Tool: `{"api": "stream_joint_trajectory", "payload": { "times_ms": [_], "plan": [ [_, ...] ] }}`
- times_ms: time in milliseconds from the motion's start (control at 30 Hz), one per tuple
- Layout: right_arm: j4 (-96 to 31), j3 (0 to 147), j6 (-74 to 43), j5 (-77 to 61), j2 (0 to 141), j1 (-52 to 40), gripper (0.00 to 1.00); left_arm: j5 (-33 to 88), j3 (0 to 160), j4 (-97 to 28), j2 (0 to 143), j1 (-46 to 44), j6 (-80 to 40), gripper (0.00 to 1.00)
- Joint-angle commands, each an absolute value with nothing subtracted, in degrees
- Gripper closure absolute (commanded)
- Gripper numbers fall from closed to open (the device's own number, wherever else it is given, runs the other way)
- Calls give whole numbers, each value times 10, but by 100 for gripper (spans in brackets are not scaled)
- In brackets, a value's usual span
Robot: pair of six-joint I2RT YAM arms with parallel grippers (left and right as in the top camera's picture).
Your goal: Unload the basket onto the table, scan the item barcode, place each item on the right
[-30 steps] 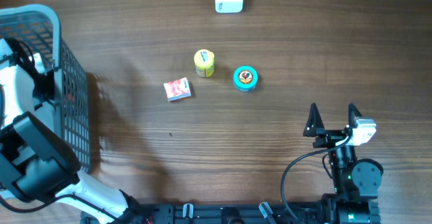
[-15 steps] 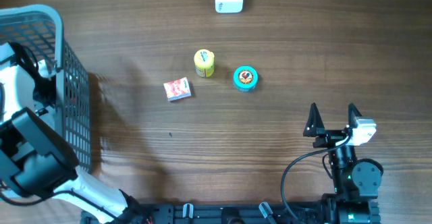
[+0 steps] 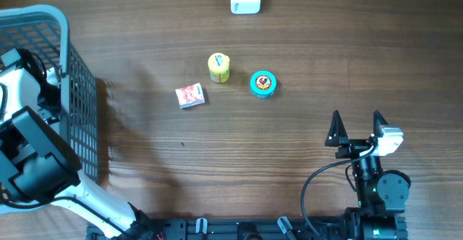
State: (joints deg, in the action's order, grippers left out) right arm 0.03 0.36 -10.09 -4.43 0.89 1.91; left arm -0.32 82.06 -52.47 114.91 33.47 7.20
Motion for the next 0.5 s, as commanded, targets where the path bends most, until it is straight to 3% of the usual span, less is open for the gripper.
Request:
{"api": "stream_joint_trajectory", "payload": {
  "times_ms": [0,467],
  "plan": [
    [1,3,-105,-40,6,17,0,3,816,-515,1177,332,73,30],
    [1,3,-105,-40,6,17,0,3,816,-488,1177,332,73,61]
  ]
}}
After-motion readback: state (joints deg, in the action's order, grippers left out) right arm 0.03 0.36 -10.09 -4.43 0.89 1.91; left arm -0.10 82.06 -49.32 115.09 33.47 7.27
